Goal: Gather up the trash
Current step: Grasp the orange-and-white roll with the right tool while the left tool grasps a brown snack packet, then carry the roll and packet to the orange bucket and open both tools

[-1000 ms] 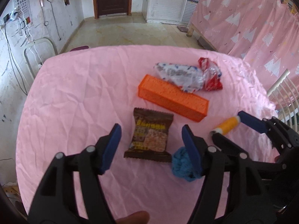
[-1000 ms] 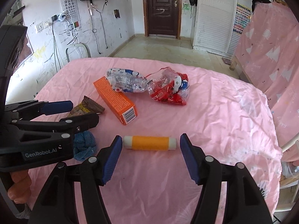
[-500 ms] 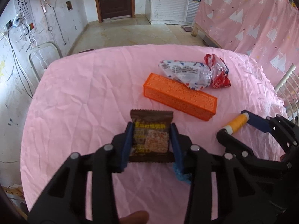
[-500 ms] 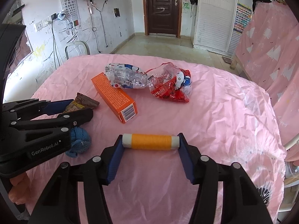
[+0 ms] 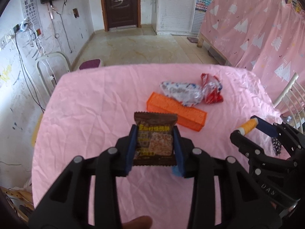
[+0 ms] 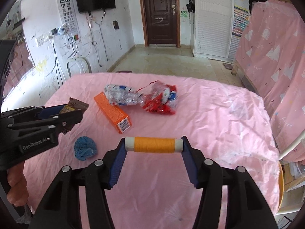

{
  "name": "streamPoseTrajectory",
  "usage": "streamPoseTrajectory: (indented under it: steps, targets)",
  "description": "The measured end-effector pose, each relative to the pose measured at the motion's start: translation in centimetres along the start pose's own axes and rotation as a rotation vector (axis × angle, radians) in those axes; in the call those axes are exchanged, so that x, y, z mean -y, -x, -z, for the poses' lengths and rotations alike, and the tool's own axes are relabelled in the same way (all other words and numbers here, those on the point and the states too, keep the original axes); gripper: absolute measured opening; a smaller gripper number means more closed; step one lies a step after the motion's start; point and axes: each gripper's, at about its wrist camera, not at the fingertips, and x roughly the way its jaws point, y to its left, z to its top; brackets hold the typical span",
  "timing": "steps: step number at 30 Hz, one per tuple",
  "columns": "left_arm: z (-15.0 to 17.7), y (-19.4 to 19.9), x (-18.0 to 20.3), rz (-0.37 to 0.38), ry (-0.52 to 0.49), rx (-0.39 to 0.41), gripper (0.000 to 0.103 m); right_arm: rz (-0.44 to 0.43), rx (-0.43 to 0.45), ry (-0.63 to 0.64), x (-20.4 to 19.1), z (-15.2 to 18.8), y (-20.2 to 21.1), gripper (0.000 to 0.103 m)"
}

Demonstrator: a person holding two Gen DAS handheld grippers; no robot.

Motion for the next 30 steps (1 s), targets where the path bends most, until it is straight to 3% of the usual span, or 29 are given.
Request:
streamPoseTrajectory:
  steps: [11, 30]
  targets:
    - [-1.3, 3.6, 5.2, 0.016, -0.059, 0.073, 0.035, 0.035, 0.088, -0.088, 5.2, 0.8, 4.5, 0.047]
    - [-2.0, 4.0, 16.6, 0.061, -0.223, 0.079, 0.035, 0.134, 0.165, -0.243, 16.0, 4.2, 9.9, 0.047]
